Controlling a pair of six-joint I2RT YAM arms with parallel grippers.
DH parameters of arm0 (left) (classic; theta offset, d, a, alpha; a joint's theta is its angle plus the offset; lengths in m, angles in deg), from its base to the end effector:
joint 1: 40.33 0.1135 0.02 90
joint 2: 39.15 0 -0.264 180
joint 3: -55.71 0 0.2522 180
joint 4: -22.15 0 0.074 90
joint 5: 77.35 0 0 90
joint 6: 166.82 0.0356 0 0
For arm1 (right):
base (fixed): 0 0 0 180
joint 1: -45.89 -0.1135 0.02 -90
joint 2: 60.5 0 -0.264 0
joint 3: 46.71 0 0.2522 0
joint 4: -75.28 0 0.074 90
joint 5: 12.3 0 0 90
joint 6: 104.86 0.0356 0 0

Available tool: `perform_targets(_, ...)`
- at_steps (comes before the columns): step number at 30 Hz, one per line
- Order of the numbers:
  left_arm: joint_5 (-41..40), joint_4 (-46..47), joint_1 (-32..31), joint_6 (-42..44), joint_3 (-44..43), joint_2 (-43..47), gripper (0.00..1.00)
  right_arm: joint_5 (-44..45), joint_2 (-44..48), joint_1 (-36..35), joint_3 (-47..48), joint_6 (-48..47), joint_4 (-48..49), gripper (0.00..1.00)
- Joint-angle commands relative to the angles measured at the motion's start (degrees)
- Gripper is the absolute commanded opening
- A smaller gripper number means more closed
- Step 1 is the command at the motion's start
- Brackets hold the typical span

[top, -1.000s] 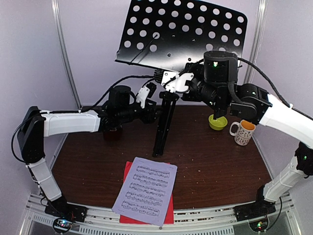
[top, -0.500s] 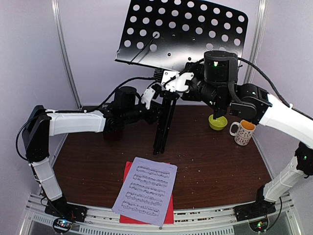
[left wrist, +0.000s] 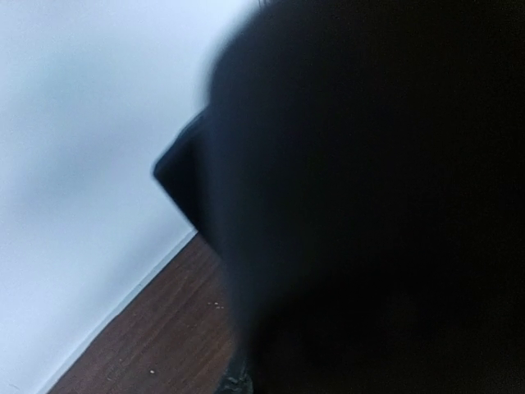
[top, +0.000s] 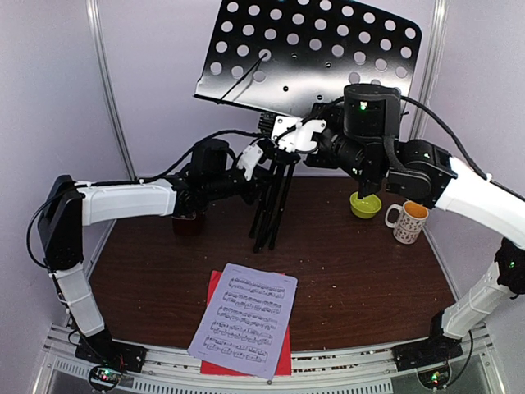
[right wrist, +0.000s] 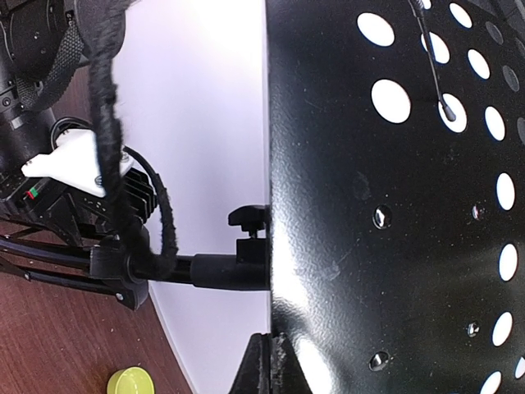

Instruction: Set up the instrument practice props

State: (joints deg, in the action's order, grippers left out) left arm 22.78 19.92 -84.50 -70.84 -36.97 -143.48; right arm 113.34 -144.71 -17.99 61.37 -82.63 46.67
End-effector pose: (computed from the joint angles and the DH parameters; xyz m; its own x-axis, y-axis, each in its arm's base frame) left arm 0.3100 -0.3098 0.2922 -0.0869 0.2274 -0.9699 0.8219 0.5665 0.0592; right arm 0.1624 0.2841 0.4697 0.4250 -0.8419 -0.3325 -0.2130 0.2639 -0.9407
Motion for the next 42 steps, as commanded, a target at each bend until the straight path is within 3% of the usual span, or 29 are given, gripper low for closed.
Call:
perform_targets(1,-0.3,-4.4,-0.1,12.4,-1.2,-1.8,0.0,-2.7,5.2,-0.8,6.4,-0.5,14.8,0.0)
perform_targets(9,-3.4,-4.5,0.8,19.0,1.1,-2.4,0.0,-2.7,5.0,-0.6,8.2,-2.0,13.7,0.0)
perform_targets(14,-3.2,-2.8,3.1,17.4,1.3,-3.0,0.0,-2.6,4.7,-0.6,9.9,-3.1,13.3,0.0)
perform_targets(27,1.2,-3.5,4.1,9.6,-8.4,-9.4,0.0,-2.9,-0.8,-0.6,17.2,-6.6,10.3,0.0)
perform_targets(30,1.0,-4.4,4.1,8.0,-8.4,-8.7,0.1,-2.0,-1.1,-0.5,15.9,-6.7,10.6,0.0)
perform_targets(34,0.1,-3.6,4.2,4.9,-5.4,-5.7,0.34,-0.4,-1.0,-0.5,12.9,-7.1,11.2,0.0)
perform_targets(37,0.6,-2.2,4.4,2.1,-2.2,-3.6,0.47,0.8,-1.0,-0.6,11.4,-7.7,11.4,0.0)
perform_targets(42,0.9,0.1,4.9,-1.3,3.4,1.2,0.55,2.7,-1.5,-1.0,10.3,-8.5,13.6,0.0)
